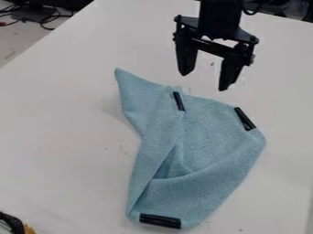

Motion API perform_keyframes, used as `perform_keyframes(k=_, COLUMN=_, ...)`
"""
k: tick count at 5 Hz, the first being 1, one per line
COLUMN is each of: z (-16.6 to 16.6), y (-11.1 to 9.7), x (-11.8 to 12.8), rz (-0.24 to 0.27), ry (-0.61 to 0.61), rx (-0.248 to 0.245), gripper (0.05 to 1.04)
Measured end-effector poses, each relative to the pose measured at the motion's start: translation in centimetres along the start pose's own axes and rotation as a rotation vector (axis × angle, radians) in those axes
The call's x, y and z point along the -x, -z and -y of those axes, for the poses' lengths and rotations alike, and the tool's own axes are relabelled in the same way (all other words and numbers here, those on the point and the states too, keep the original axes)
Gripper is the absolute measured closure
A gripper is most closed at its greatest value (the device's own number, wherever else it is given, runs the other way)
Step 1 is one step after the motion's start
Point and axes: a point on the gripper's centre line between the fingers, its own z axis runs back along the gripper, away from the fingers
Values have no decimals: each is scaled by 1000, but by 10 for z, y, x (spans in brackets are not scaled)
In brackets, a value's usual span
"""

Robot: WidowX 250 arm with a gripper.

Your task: Unfold the cloth from the middle to the bottom right

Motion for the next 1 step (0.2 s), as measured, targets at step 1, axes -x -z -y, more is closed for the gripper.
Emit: perform_keyframes(k=1, z=-6, y=-1, x=-1, rz=3, ry=-126, rx=11, gripper=83)
